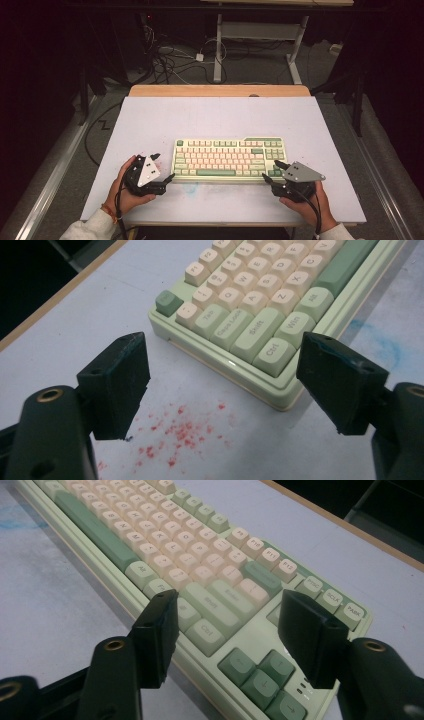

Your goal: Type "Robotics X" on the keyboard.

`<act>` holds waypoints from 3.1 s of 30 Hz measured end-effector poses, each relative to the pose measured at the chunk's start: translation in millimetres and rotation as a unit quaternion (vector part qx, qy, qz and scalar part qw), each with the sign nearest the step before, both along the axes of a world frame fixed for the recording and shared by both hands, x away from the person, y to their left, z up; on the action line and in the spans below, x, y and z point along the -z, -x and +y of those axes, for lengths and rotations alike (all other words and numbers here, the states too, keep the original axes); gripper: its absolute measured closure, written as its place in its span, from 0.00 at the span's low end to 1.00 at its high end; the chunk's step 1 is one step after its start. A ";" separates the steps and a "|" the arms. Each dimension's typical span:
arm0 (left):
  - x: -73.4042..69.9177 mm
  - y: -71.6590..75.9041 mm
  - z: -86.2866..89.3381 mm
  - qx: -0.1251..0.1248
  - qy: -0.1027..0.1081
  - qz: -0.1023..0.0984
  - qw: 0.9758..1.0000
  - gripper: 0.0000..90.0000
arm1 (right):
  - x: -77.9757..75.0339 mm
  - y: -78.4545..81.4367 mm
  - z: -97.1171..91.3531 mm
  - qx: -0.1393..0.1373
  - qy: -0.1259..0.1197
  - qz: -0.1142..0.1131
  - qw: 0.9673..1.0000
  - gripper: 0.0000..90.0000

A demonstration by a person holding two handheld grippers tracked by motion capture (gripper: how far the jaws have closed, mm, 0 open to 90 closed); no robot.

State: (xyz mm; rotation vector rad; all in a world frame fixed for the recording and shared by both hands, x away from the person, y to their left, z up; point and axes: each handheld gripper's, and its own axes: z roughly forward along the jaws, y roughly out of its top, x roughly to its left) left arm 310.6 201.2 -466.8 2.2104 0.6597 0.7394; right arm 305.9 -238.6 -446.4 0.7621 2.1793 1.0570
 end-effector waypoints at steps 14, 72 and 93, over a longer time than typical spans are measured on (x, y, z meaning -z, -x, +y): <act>11.0 6.3 9.4 -0.010 -0.011 0.030 0.999 0.23 | -17.2 -19.5 6.5 -0.025 0.013 0.027 0.999 0.99; -4.8 16.3 16.5 0.018 0.020 0.057 0.998 0.71 | 9.2 -51.4 28.7 -0.048 0.071 0.096 0.992 1.00; -36.1 0.0 5.1 0.023 0.038 0.090 0.995 0.97 | 12.0 -48.5 27.8 -0.041 0.060 0.088 0.993 1.00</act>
